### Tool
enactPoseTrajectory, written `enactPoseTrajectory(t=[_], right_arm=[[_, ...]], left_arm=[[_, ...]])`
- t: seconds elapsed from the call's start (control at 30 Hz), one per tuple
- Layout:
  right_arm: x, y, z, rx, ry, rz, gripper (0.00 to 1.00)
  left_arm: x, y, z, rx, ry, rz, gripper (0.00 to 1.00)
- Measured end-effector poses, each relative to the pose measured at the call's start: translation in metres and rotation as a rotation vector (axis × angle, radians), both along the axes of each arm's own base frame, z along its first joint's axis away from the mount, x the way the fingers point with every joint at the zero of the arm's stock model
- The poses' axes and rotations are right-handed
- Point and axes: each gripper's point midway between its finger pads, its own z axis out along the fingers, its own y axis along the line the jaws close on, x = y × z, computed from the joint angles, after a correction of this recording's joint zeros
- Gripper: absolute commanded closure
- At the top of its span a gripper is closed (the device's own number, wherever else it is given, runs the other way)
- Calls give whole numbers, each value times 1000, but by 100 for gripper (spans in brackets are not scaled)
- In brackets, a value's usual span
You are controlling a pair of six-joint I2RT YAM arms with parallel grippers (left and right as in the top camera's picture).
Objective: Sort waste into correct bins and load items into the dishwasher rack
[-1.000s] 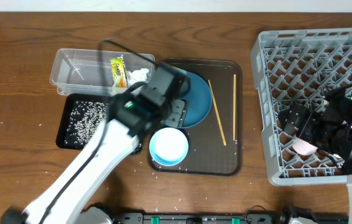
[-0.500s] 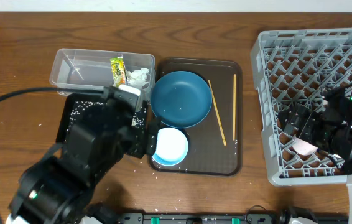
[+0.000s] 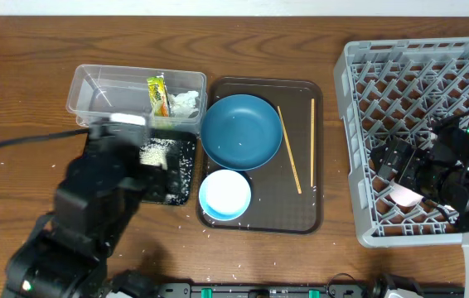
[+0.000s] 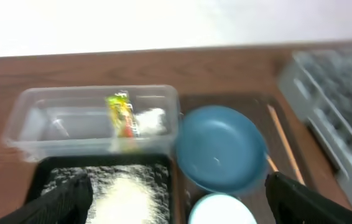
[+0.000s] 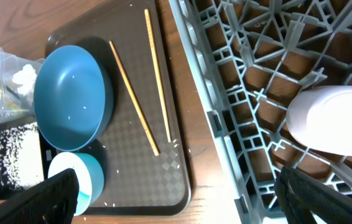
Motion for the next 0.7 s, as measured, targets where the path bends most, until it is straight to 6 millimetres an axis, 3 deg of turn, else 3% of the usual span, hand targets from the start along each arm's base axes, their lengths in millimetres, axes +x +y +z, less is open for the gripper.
enactPoseTrajectory(t=[0.17,0.27,0.6,0.7], right_arm=[[0,1,0,2,0,3,1],[0,1,0,5,0,5,1],[0,1,-1,6,2,6,1],[0,1,-1,6,2,6,1]], left_arm=[[1,32,-16,-70,-131,110,8],[-4,41,-32,-98,-196,131,8],[-13,47,-93,-134,-306,132,7],[-11,48,-120,-135,-316,136,7]])
